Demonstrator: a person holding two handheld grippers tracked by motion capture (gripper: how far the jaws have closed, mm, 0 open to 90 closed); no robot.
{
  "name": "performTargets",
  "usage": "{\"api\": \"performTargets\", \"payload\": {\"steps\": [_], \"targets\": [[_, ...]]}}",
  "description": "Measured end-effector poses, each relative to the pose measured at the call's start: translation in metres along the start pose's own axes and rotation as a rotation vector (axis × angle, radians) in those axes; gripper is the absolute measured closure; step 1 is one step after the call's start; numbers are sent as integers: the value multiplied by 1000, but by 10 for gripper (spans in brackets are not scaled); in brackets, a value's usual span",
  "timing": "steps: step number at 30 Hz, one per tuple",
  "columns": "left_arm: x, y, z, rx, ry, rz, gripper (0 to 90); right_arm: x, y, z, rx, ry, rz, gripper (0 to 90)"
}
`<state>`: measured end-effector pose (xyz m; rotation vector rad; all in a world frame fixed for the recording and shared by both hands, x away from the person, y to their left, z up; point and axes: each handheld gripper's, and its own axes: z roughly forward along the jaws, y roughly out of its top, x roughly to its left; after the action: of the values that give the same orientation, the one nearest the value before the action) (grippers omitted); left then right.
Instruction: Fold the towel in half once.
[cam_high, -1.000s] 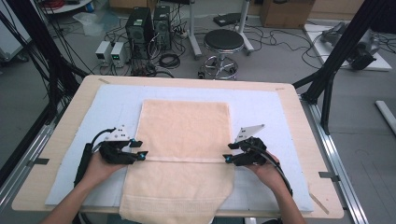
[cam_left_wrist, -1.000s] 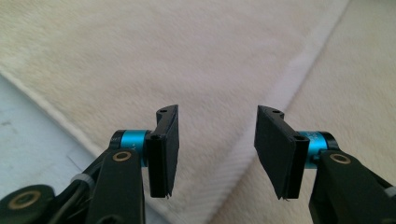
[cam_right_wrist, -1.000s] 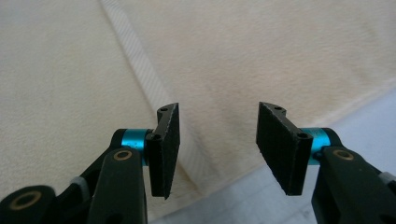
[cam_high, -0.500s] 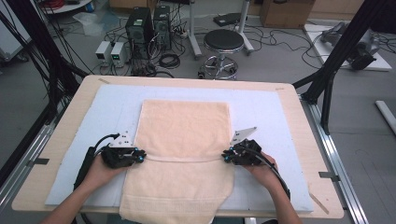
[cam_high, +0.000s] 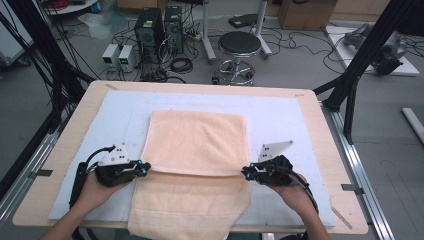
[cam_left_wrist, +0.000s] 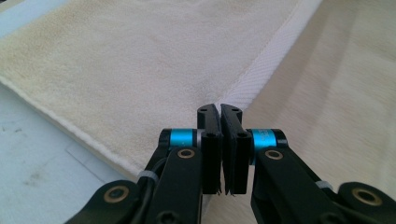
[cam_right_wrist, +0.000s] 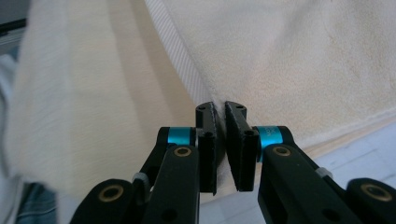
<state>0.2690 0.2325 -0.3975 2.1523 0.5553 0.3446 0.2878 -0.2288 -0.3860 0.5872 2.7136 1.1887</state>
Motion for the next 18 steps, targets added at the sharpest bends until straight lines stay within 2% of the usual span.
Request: {"api": "performTargets", "payload": {"steps": [6, 7, 9, 11, 12, 13, 18], "targets": [[-33, -15, -20, 28, -44, 10, 865, 40, -14, -6, 32, 59, -40, 831], [-38, -16, -22, 32, -54, 14, 865, 44, -15, -7, 30, 67, -44, 811], [-44, -19, -26, 33, -71, 18, 844, 50, -18, -9, 33, 94, -45, 670], [-43, -19, -28, 28, -74, 16, 730, 50, -18, -12, 30, 107, -37, 636], [-40, -18, -28, 24, -70, 11, 692, 48, -17, -14, 22, 88, -44, 607], [-36, -16, -27, 23, -56, 2, 661, 45, -16, -16, 22, 68, -29, 591], [-5, -9, -10, 10, 41, -57, 568, 7, -5, -7, 18, -49, 35, 512]]}}
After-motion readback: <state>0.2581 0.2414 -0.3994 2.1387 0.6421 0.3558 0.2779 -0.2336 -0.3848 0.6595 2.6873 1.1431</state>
